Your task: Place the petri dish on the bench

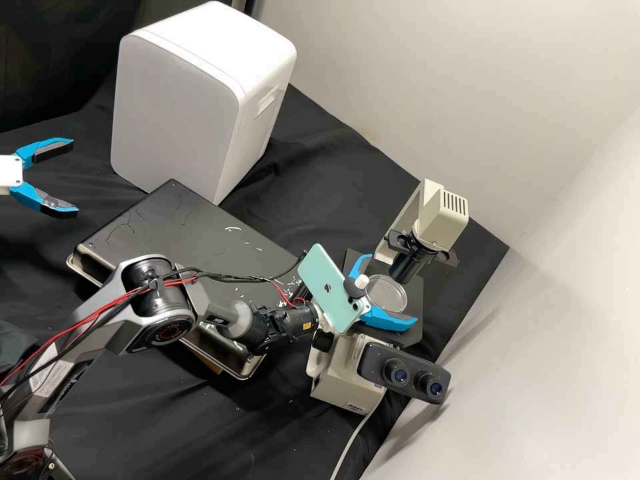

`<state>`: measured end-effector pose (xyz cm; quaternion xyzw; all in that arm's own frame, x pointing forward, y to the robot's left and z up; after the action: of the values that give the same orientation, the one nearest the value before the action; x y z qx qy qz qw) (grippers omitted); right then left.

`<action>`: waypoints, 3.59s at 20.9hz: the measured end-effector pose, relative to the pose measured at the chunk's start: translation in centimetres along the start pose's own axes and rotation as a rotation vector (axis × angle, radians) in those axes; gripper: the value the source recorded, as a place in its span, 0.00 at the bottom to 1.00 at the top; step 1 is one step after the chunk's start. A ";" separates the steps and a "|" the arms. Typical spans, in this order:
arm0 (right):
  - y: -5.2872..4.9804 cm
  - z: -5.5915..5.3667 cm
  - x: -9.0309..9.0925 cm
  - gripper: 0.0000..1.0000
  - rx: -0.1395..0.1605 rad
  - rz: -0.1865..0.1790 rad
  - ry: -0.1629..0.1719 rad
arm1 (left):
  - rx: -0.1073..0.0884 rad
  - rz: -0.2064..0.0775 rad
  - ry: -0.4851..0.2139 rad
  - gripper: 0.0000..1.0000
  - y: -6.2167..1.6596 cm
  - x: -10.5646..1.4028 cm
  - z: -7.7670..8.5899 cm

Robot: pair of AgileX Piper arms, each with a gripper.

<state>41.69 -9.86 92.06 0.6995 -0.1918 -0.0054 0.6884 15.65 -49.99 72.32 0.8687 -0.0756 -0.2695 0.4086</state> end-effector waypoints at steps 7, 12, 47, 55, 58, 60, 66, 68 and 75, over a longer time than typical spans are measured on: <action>-0.1 -0.1 0.0 0.00 0.002 -0.002 0.001 | 0.000 0.000 0.000 1.00 0.00 0.0 0.0; -0.2 -0.2 0.0 0.00 0.007 0.000 0.000 | 0.000 0.000 0.000 1.00 0.00 0.0 0.0; -1.6 -0.7 -1.2 0.00 0.009 0.005 0.046 | -0.001 0.005 0.018 1.00 0.11 0.3 -0.3; -1.7 -0.6 -1.4 1.00 0.001 0.006 0.046 | -0.001 0.005 0.018 1.00 0.11 0.3 -0.3; -1.7 -0.6 -1.4 1.00 -0.002 0.006 0.046 | -0.001 0.005 0.018 1.00 0.11 0.3 -0.3; -1.8 -0.5 -1.5 1.00 -0.002 0.004 0.044 | 0.000 -0.004 0.019 1.00 -0.06 0.3 -0.3; -1.8 -0.5 -1.5 1.00 -0.002 0.004 0.044 | 0.000 -0.007 0.019 1.00 -0.10 0.3 -0.3; -1.8 -0.5 -1.5 1.00 -0.002 0.004 0.044 | 0.000 -0.007 0.019 1.00 -0.10 0.3 -0.3; -2.0 -0.2 -1.9 1.00 -0.002 0.013 0.052 | 0.000 -0.007 0.019 1.00 -0.10 0.3 -0.3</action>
<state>40.50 -9.16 89.65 0.6973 -0.1784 0.0172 0.6940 16.09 -49.81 72.29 0.8715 -0.0688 -0.2624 0.4085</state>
